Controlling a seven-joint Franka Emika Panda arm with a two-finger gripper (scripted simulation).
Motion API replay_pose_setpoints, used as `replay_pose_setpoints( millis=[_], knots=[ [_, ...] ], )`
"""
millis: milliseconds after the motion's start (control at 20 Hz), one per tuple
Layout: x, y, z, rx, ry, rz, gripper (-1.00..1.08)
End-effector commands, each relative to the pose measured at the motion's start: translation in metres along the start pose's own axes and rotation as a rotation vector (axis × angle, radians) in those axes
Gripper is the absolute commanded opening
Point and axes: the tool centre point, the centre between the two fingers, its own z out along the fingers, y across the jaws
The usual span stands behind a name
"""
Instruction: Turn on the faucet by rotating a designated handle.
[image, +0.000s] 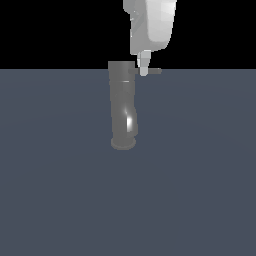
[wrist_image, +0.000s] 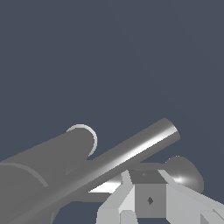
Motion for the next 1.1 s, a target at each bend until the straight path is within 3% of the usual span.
replay_pose_setpoints(
  millis=[0, 1050],
  knots=[
    [0.009, -0.005, 0.0, 0.0, 0.0, 0.008, -1.0],
    [0.068, -0.055, 0.0, 0.0, 0.001, 0.029, -1.0]
  ],
)
